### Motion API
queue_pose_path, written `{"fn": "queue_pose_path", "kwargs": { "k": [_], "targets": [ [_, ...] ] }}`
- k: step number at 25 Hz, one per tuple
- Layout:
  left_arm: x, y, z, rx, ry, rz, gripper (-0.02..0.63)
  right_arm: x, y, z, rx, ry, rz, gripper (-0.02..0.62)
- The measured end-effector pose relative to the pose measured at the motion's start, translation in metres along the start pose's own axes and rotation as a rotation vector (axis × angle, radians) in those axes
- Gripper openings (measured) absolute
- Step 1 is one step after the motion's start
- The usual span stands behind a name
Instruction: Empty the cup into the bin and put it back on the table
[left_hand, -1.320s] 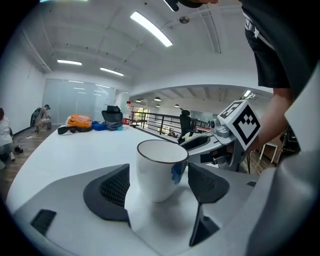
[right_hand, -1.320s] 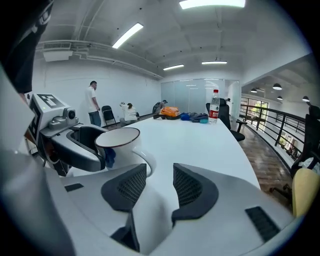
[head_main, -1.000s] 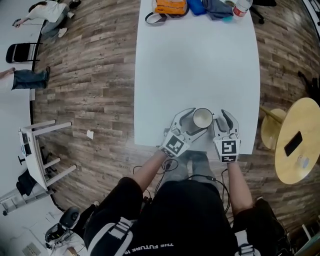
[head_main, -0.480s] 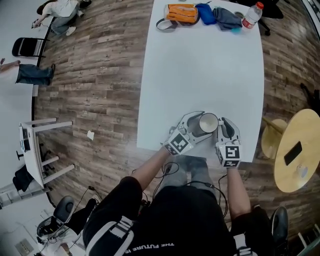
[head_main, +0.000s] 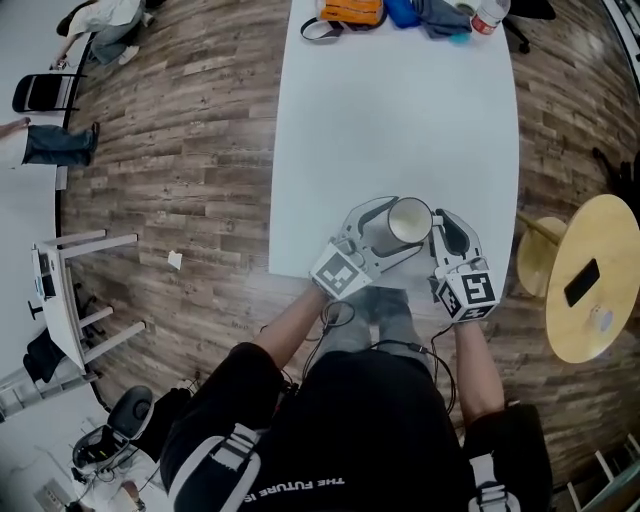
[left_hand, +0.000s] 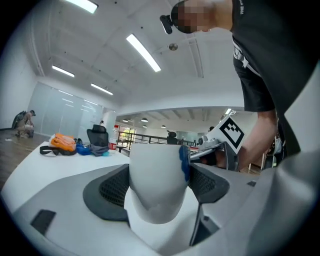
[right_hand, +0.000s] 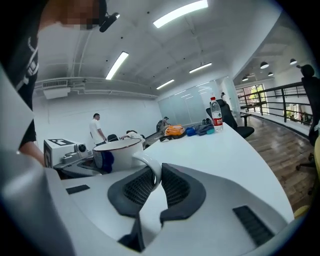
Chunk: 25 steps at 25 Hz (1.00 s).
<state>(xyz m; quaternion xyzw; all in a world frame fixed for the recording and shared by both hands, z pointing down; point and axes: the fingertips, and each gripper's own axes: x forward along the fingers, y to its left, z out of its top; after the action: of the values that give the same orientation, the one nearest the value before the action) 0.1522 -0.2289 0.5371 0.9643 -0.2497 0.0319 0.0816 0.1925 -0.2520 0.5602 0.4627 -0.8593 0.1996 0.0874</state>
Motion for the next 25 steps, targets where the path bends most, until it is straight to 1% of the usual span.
{"fn": "queue_pose_path", "kwargs": {
  "k": [3,4,5,8,10,12,15,18,19,20,21,24,25],
  "targets": [
    [-0.016,-0.008,0.022,-0.022,-0.020,0.014,0.367,-0.008,0.022,0.019,-0.008,-0.016,0.056,0.052],
    [-0.020,-0.013,0.027,-0.017,-0.024,0.011,0.390,-0.010,0.030,0.024,-0.020,-0.021,0.076,0.052],
    [-0.024,-0.018,0.031,-0.007,-0.024,0.003,0.407,-0.012,0.038,0.029,-0.039,-0.023,0.096,0.051],
    [-0.035,-0.033,0.032,0.035,0.015,-0.033,0.407,-0.012,0.062,0.038,-0.134,-0.009,0.125,0.049],
    [-0.046,-0.035,0.034,0.010,0.029,-0.031,0.407,-0.012,0.075,0.041,-0.167,0.008,0.132,0.049],
    [-0.061,-0.035,0.036,-0.014,0.034,-0.014,0.407,-0.012,0.090,0.041,-0.164,0.025,0.144,0.049],
    [-0.089,-0.035,0.041,-0.053,0.015,0.051,0.407,-0.010,0.117,0.041,-0.111,0.042,0.179,0.050],
    [-0.125,-0.029,0.044,-0.091,-0.007,0.164,0.407,-0.010,0.143,0.044,-0.007,0.048,0.224,0.051],
    [-0.136,-0.029,0.043,-0.092,-0.006,0.195,0.407,-0.008,0.153,0.047,0.025,0.047,0.246,0.049],
    [-0.148,-0.029,0.042,-0.089,-0.006,0.221,0.407,-0.005,0.166,0.049,0.034,0.046,0.272,0.049],
    [-0.160,-0.029,0.042,-0.090,-0.015,0.246,0.407,-0.001,0.180,0.050,0.015,0.047,0.301,0.048],
    [-0.200,-0.025,0.048,-0.105,-0.073,0.330,0.407,0.011,0.227,0.047,-0.105,0.068,0.396,0.049],
    [-0.212,-0.023,0.049,-0.095,-0.074,0.359,0.407,0.014,0.240,0.045,-0.128,0.076,0.430,0.049]
  ]
}}
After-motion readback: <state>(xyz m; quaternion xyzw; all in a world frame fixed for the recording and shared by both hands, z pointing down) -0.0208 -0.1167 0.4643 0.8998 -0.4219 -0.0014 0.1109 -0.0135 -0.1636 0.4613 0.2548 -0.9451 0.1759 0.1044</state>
